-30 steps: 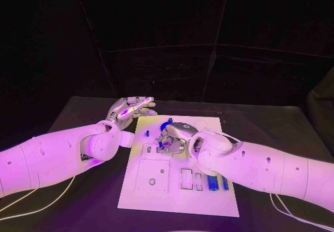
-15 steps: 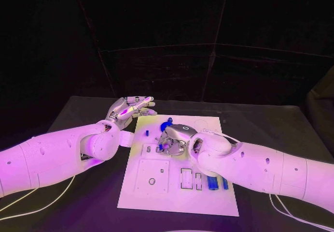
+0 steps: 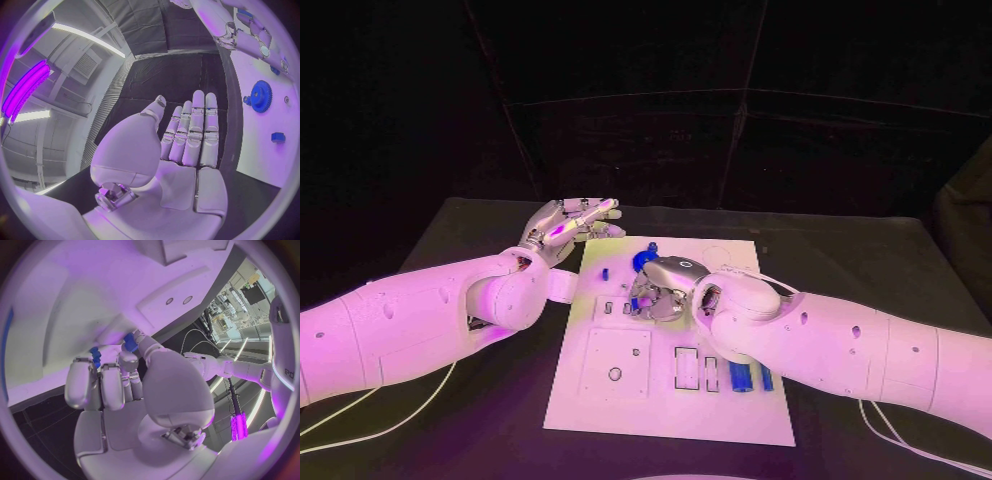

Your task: Assemble the parts on the task board

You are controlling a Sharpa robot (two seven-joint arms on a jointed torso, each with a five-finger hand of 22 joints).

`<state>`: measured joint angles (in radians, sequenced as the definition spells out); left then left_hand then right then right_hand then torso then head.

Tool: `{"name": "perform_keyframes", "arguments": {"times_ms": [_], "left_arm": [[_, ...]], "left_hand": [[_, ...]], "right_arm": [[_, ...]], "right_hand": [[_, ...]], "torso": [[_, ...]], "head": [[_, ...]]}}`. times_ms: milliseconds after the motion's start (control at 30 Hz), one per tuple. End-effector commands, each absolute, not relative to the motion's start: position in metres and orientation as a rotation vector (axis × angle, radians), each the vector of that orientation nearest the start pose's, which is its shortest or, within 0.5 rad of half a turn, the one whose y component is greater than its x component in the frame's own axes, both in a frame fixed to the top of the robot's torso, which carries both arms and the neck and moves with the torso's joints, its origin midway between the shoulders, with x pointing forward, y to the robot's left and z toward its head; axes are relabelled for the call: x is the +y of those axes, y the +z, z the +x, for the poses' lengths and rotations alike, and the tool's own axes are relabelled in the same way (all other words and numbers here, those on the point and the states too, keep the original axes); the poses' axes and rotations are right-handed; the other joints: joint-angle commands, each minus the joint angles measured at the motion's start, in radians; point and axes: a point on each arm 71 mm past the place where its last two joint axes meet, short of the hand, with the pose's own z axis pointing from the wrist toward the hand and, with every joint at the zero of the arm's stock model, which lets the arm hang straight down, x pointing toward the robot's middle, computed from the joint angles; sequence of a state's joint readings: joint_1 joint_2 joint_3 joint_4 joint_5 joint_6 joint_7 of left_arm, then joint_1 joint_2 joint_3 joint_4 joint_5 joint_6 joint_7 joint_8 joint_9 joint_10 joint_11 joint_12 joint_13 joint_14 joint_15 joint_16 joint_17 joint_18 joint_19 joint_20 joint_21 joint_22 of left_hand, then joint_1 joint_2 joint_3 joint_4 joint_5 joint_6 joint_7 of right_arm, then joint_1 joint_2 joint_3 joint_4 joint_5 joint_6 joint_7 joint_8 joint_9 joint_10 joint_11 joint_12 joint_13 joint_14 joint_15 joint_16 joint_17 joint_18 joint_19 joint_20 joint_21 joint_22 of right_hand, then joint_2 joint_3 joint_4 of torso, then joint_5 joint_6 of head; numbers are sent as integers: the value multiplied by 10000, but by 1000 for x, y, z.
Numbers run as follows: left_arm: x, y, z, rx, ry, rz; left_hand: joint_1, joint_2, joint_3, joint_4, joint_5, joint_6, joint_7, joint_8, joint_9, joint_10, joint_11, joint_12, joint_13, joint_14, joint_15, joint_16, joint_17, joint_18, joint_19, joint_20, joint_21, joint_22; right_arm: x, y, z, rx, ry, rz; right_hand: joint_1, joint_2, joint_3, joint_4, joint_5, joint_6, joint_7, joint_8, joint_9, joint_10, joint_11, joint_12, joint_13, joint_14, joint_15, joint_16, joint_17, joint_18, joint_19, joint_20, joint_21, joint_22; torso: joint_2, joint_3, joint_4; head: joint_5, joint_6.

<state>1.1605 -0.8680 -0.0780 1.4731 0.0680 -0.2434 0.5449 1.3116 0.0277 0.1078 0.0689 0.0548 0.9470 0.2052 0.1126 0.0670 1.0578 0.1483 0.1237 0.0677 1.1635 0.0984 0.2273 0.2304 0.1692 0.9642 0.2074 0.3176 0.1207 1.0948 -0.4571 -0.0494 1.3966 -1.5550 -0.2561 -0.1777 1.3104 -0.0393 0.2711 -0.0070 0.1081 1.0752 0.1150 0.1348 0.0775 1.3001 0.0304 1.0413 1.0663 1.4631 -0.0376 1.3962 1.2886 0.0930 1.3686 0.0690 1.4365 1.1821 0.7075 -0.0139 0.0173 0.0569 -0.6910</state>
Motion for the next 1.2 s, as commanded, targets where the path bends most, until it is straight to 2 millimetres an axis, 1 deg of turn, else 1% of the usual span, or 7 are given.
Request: {"name": "perform_keyframes", "arguments": {"times_ms": [33,267,533,667,800,933,1200], "left_arm": [[237,-203,486,13096,-16099,-11455],[237,-203,486,13096,-16095,-11456],[237,-204,486,13105,-16096,-11460],[237,-204,486,13113,-16100,-11462],[237,-204,486,13121,-16107,-11464],[237,-204,486,13124,-16098,-11469],[237,-204,486,13130,-16104,-11470]], "left_hand": [[-29,68,-11,-53,-60,-3,29,-45,-10,39,49,-30,-12,-35,17,-58,10,129,17,37,-55,-10],[-29,68,-11,-53,-60,-3,29,-45,-10,39,49,-30,-12,-35,17,-58,10,129,17,37,-55,-10],[-29,68,-11,-53,-60,-3,29,-45,-10,39,49,-30,-12,-35,17,-58,10,129,17,37,-55,-10],[-29,68,-11,-53,-60,-3,29,-45,-10,39,49,-30,-12,-35,17,-58,10,129,17,37,-55,-10],[-29,68,-11,-53,-60,-3,29,-45,-10,39,49,-30,-12,-35,17,-58,10,129,17,37,-55,-10],[-29,68,-11,-53,-60,-3,29,-45,-10,39,49,-30,-12,-35,17,-58,10,129,17,37,-55,-10],[-29,68,-11,-53,-60,-3,29,-45,-10,39,49,-30,-12,-35,17,-58,10,129,17,37,-55,-10]], "right_arm": [[-38,-244,458,17970,7843,-3654],[-38,-245,458,18115,7725,-3709],[-35,-244,457,18048,7690,-3801],[-35,-244,457,18025,7561,-3821],[-36,-243,457,17916,7382,-3749],[-37,-242,458,17740,7289,-3584],[-37,-238,459,17227,7361,-3174]], "right_hand": [[-98,22,80,9,-76,-7,8,-7,-1,-78,-15,-64,-9,503,-52,-48,-12,-148,-45,-14,-38,-4],[-175,-83,88,-3,-153,-109,49,-75,-28,-197,16,-256,-167,501,-32,-64,-23,-144,-60,-2,-55,-34],[-440,-311,-37,80,68,-281,118,-183,-62,-368,81,-554,-424,478,23,-136,-100,-130,-107,45,-101,-117],[-549,-406,-116,121,108,-348,137,-222,-69,-418,102,-643,-504,475,41,-153,-110,-124,-123,64,-119,-148],[-739,-635,-319,185,511,-421,140,-261,-67,-450,112,-712,-569,475,55,-171,-116,-121,-123,83,-132,-160],[-846,-695,-431,249,657,-479,145,-290,-68,-450,120,-727,-586,476,59,-179,-116,-120,-120,89,-138,-165],[-1058,-772,-658,415,616,-611,159,-349,-79,-487,141,-784,-648,477,75,-198,-123,-119,-116,102,-148,-178]], "torso": [[7,3,5],[0,-1,3],[8,6,1],[-2,-8,16],[3,-3,16],[2,3,7],[5,3,7]], "head": [[-2,-11],[-6,-42],[-12,-48],[-20,-57],[-3,-59],[-1,-60],[5,-61]]}}
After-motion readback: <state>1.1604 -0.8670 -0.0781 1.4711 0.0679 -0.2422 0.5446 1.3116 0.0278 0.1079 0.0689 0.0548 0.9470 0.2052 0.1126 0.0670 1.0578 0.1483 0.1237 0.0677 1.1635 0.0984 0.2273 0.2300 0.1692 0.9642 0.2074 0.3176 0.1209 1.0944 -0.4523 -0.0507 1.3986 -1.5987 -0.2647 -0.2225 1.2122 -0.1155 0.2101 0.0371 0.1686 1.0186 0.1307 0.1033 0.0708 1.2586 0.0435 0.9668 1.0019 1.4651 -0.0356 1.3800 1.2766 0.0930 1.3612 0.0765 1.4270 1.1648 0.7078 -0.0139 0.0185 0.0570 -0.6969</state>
